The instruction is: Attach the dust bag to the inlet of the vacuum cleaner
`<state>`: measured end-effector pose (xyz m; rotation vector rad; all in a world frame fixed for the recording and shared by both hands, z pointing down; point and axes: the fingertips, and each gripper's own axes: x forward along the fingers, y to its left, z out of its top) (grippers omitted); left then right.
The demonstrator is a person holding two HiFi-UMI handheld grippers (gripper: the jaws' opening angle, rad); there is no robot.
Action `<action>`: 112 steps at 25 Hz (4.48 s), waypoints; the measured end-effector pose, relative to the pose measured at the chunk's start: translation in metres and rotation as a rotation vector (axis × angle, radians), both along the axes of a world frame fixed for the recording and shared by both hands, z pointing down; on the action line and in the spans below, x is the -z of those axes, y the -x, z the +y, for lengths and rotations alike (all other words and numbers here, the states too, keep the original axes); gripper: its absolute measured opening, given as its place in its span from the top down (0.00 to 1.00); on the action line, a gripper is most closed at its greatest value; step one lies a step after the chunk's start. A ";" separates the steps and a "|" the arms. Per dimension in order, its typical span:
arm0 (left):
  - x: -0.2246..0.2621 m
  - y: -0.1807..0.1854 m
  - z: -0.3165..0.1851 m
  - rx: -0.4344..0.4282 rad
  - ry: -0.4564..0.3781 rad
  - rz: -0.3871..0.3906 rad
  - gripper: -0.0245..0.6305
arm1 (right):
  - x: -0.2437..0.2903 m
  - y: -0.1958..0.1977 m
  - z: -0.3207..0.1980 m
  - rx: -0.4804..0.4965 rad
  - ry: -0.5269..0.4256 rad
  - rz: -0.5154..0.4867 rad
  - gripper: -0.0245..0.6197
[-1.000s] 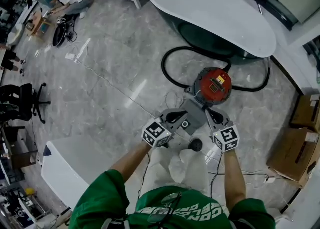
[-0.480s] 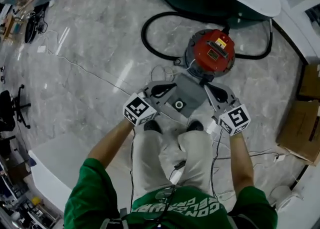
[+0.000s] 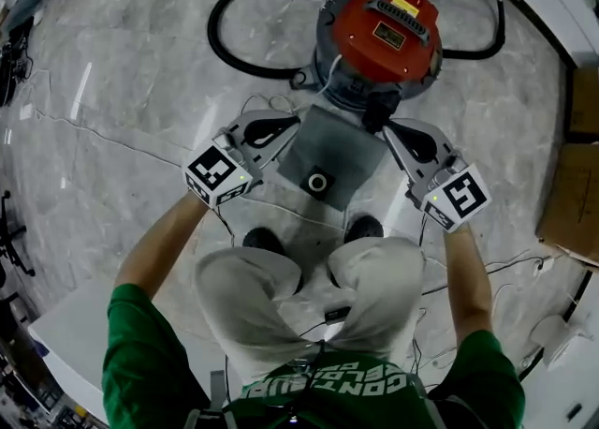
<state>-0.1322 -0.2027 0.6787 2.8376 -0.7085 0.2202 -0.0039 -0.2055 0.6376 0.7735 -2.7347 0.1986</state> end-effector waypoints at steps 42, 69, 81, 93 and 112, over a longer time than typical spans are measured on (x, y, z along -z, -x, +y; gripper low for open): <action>-0.327 -0.044 0.142 -0.330 0.161 -0.219 0.96 | -0.408 0.060 0.193 0.362 0.153 0.328 0.95; -0.344 -0.047 0.135 -0.338 0.153 -0.271 0.96 | -0.416 0.040 0.171 0.222 -0.079 0.506 0.80; -0.346 -0.065 0.086 -0.345 0.069 -0.366 0.96 | -0.400 0.015 0.113 0.026 0.006 0.420 0.89; -0.355 -0.068 0.080 -0.350 0.040 -0.427 0.95 | -0.406 0.012 0.107 0.039 0.056 0.388 0.92; -0.363 -0.084 0.071 -0.557 -0.021 -0.613 0.94 | -0.404 0.005 0.090 0.085 0.122 0.357 0.92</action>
